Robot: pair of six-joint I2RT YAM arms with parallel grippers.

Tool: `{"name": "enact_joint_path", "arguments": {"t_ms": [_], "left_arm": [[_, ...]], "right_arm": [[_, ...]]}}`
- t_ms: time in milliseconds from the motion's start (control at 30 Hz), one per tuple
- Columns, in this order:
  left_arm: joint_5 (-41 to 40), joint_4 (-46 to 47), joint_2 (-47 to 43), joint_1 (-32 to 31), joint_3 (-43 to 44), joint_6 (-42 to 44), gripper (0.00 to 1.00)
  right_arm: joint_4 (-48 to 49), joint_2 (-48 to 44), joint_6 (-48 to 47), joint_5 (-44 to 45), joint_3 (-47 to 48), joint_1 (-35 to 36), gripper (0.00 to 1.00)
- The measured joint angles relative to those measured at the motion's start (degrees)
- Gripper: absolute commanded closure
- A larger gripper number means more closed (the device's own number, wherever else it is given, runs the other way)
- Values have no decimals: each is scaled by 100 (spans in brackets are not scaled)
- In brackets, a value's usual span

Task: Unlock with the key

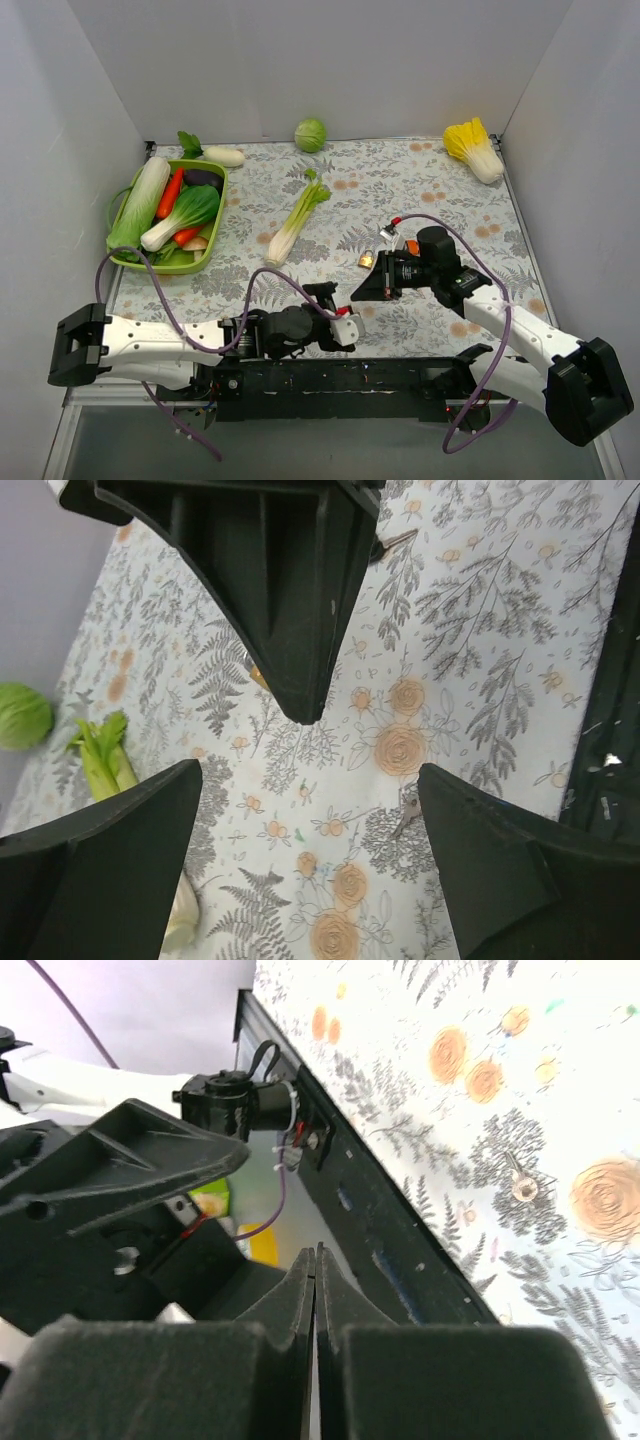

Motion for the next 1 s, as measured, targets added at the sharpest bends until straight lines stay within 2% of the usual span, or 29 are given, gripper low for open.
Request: {"name": "enact_joint_path", "arguments": {"t_ms": [133, 200, 400, 467, 700, 800, 1000], "left_arm": [[323, -516, -442, 201, 146, -953, 5], [616, -734, -699, 546, 249, -1488, 5], [1740, -1121, -826, 2763, 509, -3303, 2], [2214, -1233, -719, 3281, 525, -3823, 2], [4199, -1434, 94, 4933, 573, -5090, 2], [4555, -1469, 153, 5195, 555, -5427, 2], [5090, -1252, 153, 5202, 280, -6116, 2]], "right_arm": [[-74, -162, -415, 435, 2, -2, 99], [-116, -256, -621, 693, 2, -2, 99], [-122, -476, -1287, 1475, -68, 61, 99], [-140, -527, -1545, 1928, -175, 308, 91], [-63, 96, -2295, 3458, -280, 2096, 63], [-22, 466, -2592, 3926, -319, 2516, 55], [39, 1106, -3174, 4638, -321, 2935, 49]]}}
